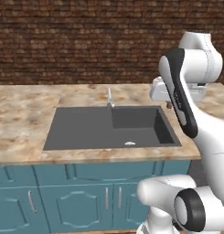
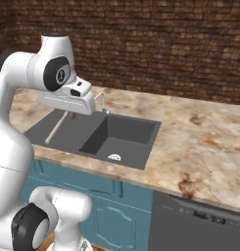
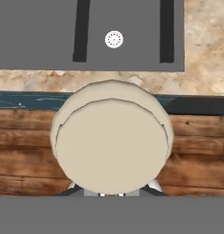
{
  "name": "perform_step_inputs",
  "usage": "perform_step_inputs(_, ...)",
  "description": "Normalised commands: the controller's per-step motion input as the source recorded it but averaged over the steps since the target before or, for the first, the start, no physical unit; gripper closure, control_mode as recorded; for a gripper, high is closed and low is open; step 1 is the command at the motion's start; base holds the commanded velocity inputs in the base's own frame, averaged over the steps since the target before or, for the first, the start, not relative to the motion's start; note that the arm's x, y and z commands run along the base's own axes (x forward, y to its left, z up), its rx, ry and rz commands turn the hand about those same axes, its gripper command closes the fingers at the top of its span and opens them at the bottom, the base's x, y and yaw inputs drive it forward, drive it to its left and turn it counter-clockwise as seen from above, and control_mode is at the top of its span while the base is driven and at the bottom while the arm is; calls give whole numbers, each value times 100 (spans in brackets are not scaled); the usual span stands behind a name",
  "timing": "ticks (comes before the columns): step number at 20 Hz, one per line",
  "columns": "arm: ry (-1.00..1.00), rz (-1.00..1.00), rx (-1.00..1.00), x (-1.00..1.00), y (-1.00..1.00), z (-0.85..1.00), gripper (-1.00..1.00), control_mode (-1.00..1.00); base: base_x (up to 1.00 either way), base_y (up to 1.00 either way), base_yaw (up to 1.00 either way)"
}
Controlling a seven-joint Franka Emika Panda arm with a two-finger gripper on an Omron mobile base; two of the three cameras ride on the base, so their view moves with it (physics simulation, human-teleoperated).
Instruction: Pick up the dish brush and dish brush from the sink, and place them back in the cabinet, and close the cabinet door.
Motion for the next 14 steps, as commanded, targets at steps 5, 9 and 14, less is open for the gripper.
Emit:
perform_step_inputs(5, 0, 0, 0, 0, 0, 0, 100, 100, -16, 24, 48)
perform_step_inputs(9, 0, 0, 0, 0, 0, 0, 100, 100, -1, 0, 49)
perform_step_inputs(14, 0, 0, 0, 0, 0, 0, 100, 100, 0, 0, 54)
